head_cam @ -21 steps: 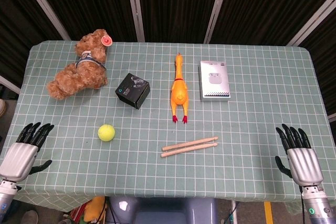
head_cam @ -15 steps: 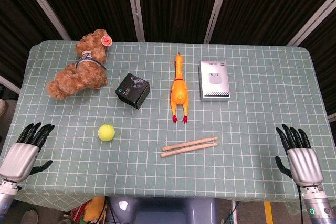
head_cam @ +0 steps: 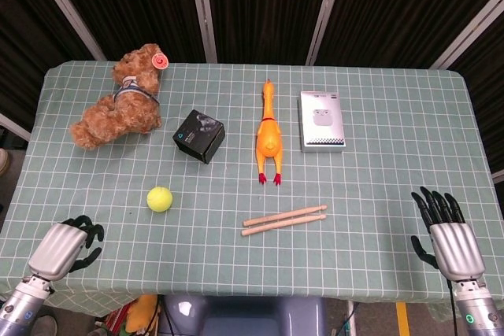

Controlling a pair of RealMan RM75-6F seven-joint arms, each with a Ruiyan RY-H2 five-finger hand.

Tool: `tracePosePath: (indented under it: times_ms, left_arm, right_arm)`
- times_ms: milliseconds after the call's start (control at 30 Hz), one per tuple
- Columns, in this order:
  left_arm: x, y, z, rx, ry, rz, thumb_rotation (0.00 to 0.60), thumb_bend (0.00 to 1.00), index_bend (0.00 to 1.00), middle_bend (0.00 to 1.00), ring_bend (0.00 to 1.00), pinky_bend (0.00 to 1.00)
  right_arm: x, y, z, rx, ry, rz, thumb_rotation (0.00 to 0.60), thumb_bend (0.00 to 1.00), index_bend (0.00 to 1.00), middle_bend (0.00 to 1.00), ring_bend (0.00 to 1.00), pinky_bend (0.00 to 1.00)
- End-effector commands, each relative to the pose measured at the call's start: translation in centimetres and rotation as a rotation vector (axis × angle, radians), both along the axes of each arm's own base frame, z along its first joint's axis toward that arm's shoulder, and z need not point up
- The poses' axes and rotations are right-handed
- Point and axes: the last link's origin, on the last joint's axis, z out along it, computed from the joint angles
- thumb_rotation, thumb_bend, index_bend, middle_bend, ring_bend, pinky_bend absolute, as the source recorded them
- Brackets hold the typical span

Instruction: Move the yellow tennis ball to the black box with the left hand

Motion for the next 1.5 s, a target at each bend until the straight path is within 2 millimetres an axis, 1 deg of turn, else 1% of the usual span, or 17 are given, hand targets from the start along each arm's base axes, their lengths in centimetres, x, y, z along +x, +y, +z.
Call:
tracePosePath:
  times_ms: [33, 167, 300, 367, 600, 867, 1000, 1200, 1500]
  left_arm:
    - [0.0, -0.2, -2.1, -0.050, 0.062, -0.009, 0.600, 0.33, 0.56, 0.71, 0.40, 0.59]
    - [0.4, 0.1, -4.0, -0.095, 0.102, -0.017, 0.600, 0.33, 0.54, 0.71, 0.41, 0.59]
    - [0.9, 1.1, -5.7, -0.129, 0.124, -0.011, 0.600, 0.33, 0.50, 0.69, 0.41, 0.59]
    - [1.1, 1.7, -6.4, -0.149, 0.119, 0.002, 0.600, 0.33, 0.49, 0.69, 0.41, 0.59]
    - [1.9, 3.4, -8.0, -0.165, 0.118, 0.012, 0.600, 0.33, 0.49, 0.68, 0.41, 0.59]
    - [3.0, 5.0, -9.7, -0.193, 0.103, 0.008, 0.600, 0.33, 0.48, 0.67, 0.41, 0.59]
    - [3.6, 5.7, -10.4, -0.200, 0.096, -0.001, 0.600, 0.33, 0.44, 0.67, 0.40, 0.59]
    - [4.4, 6.8, -10.8, -0.187, 0.078, -0.009, 0.600, 0.33, 0.39, 0.64, 0.39, 0.58]
    - [4.7, 7.8, -11.1, -0.193, 0.085, -0.008, 0.600, 0.33, 0.36, 0.62, 0.39, 0.58]
  right_arm:
    - [-0.1, 0.2, 0.0, 0.001, -0.007, 0.004, 0.600, 0.44, 0.00, 0.00, 0.00, 0.00]
    - [0.1, 0.2, 0.2, -0.003, -0.020, 0.010, 0.600, 0.44, 0.00, 0.00, 0.00, 0.00]
    - [0.0, 0.3, 0.4, 0.000, -0.027, 0.010, 0.600, 0.44, 0.00, 0.00, 0.00, 0.00]
    - [0.0, 0.4, 0.6, 0.001, -0.031, 0.009, 0.600, 0.44, 0.00, 0.00, 0.00, 0.00]
    - [-0.1, 0.2, 1.2, -0.013, -0.048, 0.010, 0.600, 0.44, 0.00, 0.00, 0.00, 0.00]
    - [-0.3, 0.0, 1.4, -0.012, -0.052, 0.005, 0.600, 0.44, 0.00, 0.00, 0.00, 0.00]
    - [-0.3, 0.0, 1.5, -0.016, -0.054, 0.004, 0.600, 0.44, 0.00, 0.00, 0.00, 0.00]
    - [-0.4, -0.2, 1.7, -0.022, -0.055, -0.002, 0.600, 0.44, 0.00, 0.00, 0.00, 0.00]
    - [-0.5, -0.6, 1.8, -0.029, -0.047, -0.015, 0.600, 0.44, 0.00, 0.00, 0.00, 0.00]
